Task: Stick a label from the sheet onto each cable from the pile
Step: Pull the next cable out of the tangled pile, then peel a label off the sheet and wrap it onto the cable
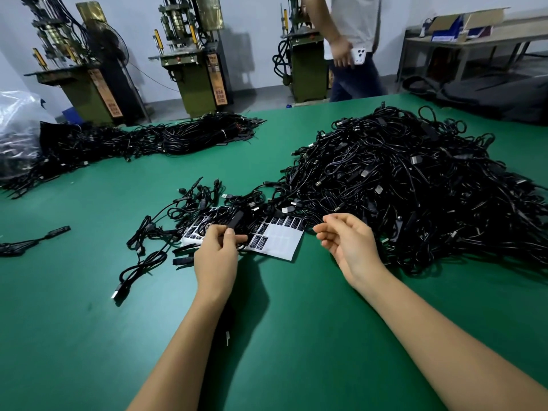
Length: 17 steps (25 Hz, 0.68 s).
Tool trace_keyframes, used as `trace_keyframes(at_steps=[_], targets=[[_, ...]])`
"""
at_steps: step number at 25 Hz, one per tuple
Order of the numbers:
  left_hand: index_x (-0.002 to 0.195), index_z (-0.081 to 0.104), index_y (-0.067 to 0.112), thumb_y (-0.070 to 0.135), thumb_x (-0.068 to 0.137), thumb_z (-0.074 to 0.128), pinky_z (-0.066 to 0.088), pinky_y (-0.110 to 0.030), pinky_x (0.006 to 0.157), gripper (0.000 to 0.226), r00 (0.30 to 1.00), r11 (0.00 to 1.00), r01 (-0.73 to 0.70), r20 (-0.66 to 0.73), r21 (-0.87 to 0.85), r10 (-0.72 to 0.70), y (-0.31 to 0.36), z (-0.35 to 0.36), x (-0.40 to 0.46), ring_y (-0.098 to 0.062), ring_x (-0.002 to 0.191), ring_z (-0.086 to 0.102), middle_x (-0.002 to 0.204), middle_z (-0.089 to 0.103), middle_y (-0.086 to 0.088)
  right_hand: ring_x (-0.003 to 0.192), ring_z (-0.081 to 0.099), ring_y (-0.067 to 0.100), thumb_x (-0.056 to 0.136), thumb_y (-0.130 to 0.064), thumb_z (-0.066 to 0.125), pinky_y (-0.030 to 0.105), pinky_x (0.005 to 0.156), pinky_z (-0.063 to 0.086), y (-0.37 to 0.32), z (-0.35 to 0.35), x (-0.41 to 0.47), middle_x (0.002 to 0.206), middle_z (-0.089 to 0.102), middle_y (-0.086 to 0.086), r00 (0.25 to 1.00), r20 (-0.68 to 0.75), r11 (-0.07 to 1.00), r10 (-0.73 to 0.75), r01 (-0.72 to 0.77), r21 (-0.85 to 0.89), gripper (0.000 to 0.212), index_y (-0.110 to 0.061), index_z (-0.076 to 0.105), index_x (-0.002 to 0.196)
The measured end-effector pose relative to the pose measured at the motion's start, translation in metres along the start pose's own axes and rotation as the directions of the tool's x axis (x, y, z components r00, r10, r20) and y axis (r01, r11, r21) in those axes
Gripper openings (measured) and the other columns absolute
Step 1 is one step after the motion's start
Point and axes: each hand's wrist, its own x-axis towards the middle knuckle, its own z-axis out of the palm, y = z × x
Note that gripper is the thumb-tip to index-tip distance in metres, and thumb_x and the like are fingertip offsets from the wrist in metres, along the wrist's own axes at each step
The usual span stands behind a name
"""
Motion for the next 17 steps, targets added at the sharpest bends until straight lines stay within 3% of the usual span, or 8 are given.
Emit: trace_keyframes(at_steps=[3, 5, 7, 9, 11, 17], targets=[[0.084, 0.052, 0.029, 0.03, 0.097, 0.046, 0.042, -0.035, 0.055, 0.015, 0.998, 0.994, -0.061, 0.029, 0.093, 0.058, -0.001, 0.003, 0.0, -0.018, 0.055, 0.052, 0.08, 0.07, 0.027, 0.064, 0.063, 0.012, 0.09, -0.001, 0.059, 0.021, 0.056, 0.051, 0.001, 0.002, 0.0, 0.077, 0.069, 0.008, 0.996, 0.051, 0.964, -0.068, 0.079, -0.255, 0.011, -0.01, 0.061, 0.085], [0.082, 0.051, 0.029, 0.03, 0.097, 0.045, 0.036, -0.029, 0.051, 0.016, 0.998, 0.988, -0.048, 0.04, 0.15, 0.042, -0.002, 0.004, 0.001, -0.006, 0.046, 0.047, 0.074, 0.069, 0.029, 0.072, 0.063, 0.013, 0.086, -0.003, 0.063, 0.022, 0.064, 0.052, 0.003, 0.011, 0.002, 0.081, 0.068, 0.003, 0.977, 0.152, 0.79, -0.147, 0.208, -0.576, 0.011, -0.013, 0.063, 0.086], [0.083, 0.051, 0.028, 0.031, 0.097, 0.045, 0.033, -0.027, 0.055, 0.016, 1.0, 0.982, -0.018, 0.026, 0.187, 0.014, -0.002, 0.004, 0.003, 0.003, 0.054, 0.052, 0.07, 0.067, 0.028, 0.078, 0.061, 0.013, 0.084, -0.005, 0.064, 0.015, 0.069, 0.047, 0.006, 0.033, 0.006, 0.084, 0.067, -0.002, 0.943, 0.294, 0.539, -0.157, 0.331, -0.775, 0.011, -0.015, 0.065, 0.089], [0.088, 0.053, 0.027, 0.031, 0.097, 0.045, 0.036, -0.027, 0.061, 0.013, 1.0, 0.978, -0.005, 0.014, 0.207, 0.002, -0.002, 0.004, 0.004, -0.001, 0.073, 0.059, 0.071, 0.068, 0.024, 0.083, 0.06, 0.015, 0.083, -0.004, 0.063, 0.019, 0.073, 0.049, 0.011, 0.059, 0.009, 0.089, 0.066, 0.0, 0.915, 0.393, 0.393, -0.09, 0.395, -0.83, 0.014, -0.013, 0.066, 0.093], [0.091, 0.054, 0.027, 0.03, 0.098, 0.045, 0.036, -0.029, 0.063, 0.012, 1.0, 0.974, 0.004, 0.015, 0.226, -0.007, -0.002, 0.003, 0.003, -0.009, 0.08, 0.06, 0.077, 0.07, 0.019, 0.093, 0.061, 0.021, 0.083, -0.002, 0.062, 0.032, 0.083, 0.051, 0.017, 0.08, 0.01, 0.097, 0.066, 0.005, 0.901, 0.432, 0.303, -0.031, 0.42, -0.855, 0.018, -0.011, 0.065, 0.098], [0.091, 0.054, 0.024, 0.029, 0.098, 0.043, 0.033, -0.03, 0.058, 0.014, 1.0, 0.966, -0.011, 0.018, 0.258, 0.007, 0.0, 0.002, 0.004, -0.017, 0.07, 0.054, 0.082, 0.072, 0.015, 0.097, 0.058, 0.03, 0.083, -0.001, 0.055, 0.032, 0.074, 0.044, 0.024, 0.098, 0.001, 0.101, 0.066, 0.011, 0.938, 0.321, 0.12, -0.129, 0.336, -0.934, 0.02, -0.009, 0.064, 0.099]])
